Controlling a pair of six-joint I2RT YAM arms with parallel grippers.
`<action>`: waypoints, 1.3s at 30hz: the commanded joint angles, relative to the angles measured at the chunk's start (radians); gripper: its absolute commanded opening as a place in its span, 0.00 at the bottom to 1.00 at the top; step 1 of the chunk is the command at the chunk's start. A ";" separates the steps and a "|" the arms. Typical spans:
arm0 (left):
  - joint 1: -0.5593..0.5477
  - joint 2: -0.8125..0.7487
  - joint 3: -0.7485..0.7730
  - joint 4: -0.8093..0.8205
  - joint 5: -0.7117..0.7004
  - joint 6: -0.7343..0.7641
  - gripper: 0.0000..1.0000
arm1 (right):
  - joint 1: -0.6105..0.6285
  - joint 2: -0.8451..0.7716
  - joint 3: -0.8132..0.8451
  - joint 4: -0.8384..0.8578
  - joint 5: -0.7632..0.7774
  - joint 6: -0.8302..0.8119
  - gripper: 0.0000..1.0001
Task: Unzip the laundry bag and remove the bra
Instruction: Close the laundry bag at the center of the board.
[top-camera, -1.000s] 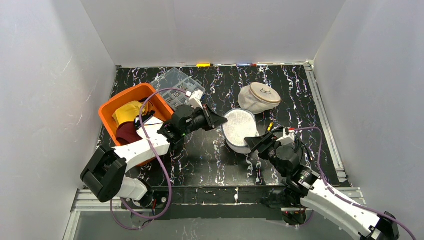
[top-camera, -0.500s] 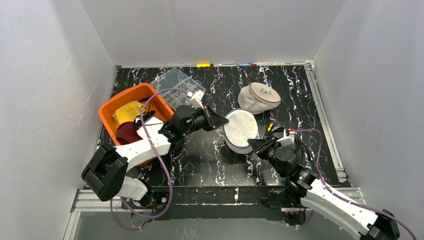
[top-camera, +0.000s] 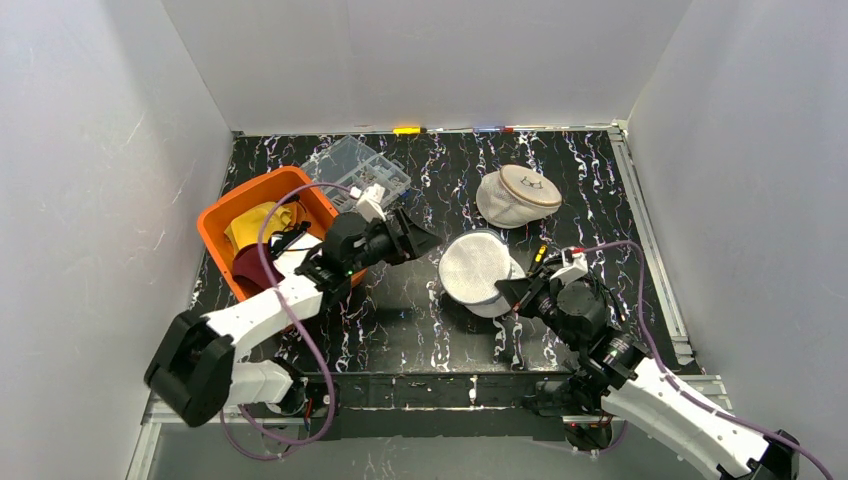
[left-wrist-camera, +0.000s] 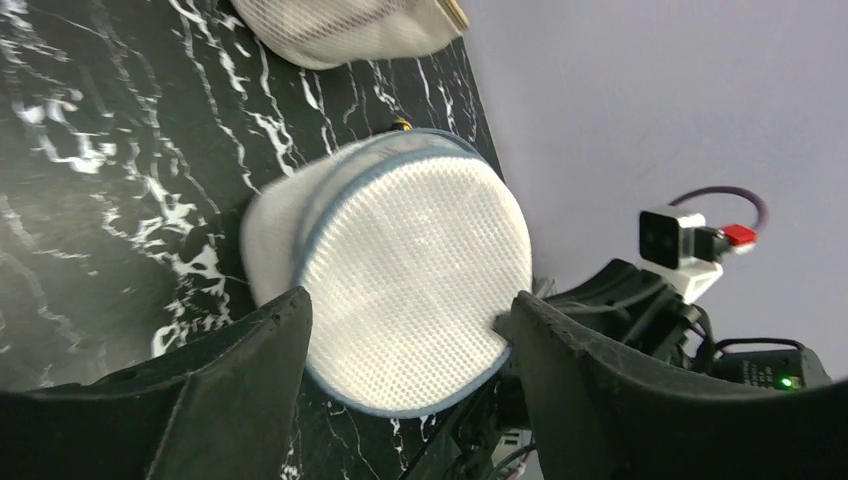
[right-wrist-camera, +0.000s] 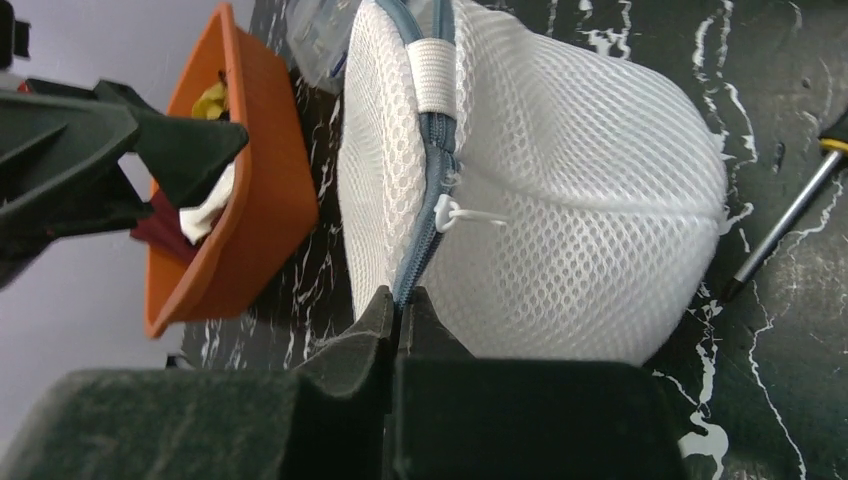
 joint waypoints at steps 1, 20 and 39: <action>0.032 -0.170 0.002 -0.233 -0.054 0.105 0.72 | -0.007 -0.029 0.135 -0.152 -0.149 -0.196 0.01; 0.037 -0.514 -0.033 -0.605 0.025 0.230 0.88 | -0.010 0.060 0.089 0.044 -0.640 -0.314 0.01; -0.075 -0.384 -0.175 -0.426 0.067 0.190 0.89 | -0.029 -0.056 -0.015 -0.041 -0.530 -0.219 0.01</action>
